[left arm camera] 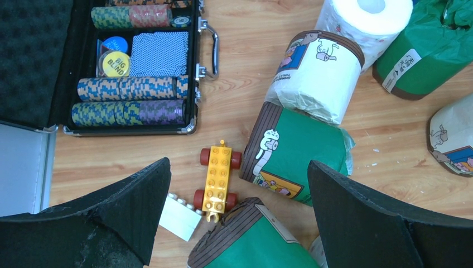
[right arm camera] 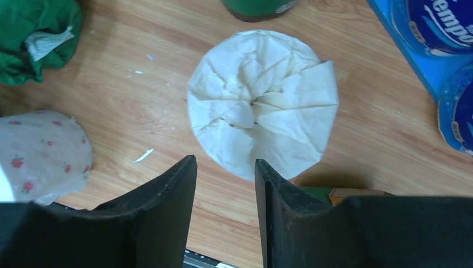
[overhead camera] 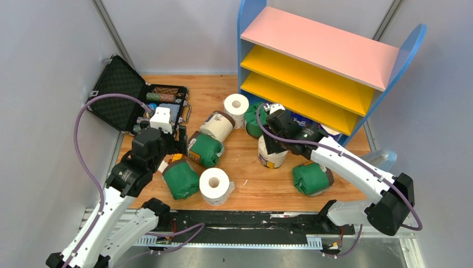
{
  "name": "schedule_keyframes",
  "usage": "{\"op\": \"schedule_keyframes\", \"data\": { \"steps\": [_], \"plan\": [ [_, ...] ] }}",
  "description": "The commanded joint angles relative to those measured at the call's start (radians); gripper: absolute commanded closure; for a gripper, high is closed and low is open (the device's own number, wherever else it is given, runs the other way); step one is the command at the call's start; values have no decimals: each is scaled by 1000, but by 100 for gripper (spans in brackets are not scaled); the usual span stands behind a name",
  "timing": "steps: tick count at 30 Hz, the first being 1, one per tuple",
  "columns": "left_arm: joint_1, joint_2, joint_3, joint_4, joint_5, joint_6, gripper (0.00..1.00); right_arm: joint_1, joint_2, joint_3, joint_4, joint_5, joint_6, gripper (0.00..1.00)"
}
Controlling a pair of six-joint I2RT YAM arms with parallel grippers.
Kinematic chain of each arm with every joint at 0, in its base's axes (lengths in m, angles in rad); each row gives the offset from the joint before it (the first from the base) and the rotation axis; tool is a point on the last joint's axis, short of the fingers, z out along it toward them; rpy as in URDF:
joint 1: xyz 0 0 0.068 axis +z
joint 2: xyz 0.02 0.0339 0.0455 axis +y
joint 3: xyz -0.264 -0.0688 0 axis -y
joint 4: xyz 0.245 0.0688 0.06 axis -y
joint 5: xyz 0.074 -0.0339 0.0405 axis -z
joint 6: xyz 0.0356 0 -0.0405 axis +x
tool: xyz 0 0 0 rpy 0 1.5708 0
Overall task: Place and organize the paper towels onto the shelf
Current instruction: Pick up the paper towel from the center of the board.
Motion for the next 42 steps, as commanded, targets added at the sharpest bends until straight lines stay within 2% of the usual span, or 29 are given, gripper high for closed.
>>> {"op": "schedule_keyframes", "data": {
  "steps": [1,6,17,34,42],
  "plan": [
    [7,-15,-2,35,-1,-3,0,68,-6,50,-6,6,-14,54],
    [8,-20,-3,35,-3,-4,0,123,59,70,-9,21,-32,51],
    [9,-27,-3,35,0,-3,0,124,167,73,-5,161,-49,45],
    [13,-38,-4,36,8,-6,0,125,340,60,24,245,-98,43],
    [14,-47,-4,39,13,-6,0,152,304,97,15,274,-128,43]
  ]
}}
